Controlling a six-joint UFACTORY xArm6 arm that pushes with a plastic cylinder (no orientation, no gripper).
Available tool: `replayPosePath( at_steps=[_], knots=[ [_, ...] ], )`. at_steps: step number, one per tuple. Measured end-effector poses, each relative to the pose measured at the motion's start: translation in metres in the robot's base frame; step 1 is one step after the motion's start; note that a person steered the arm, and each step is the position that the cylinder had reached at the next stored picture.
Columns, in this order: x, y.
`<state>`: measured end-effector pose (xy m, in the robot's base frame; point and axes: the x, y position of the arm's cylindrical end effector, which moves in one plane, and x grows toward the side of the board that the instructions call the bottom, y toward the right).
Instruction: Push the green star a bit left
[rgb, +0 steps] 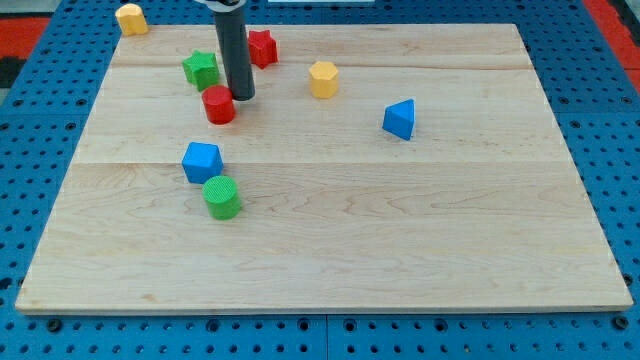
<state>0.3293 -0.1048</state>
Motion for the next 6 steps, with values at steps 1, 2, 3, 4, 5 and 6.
replayPosePath(
  at_steps=[1,2,3,4,5,6],
  knots=[
    [0.0,0.023],
    [-0.01,0.014],
    [-0.042,-0.012],
    [-0.044,-0.056],
    [-0.044,-0.093],
    [-0.03,-0.086]
  ],
)
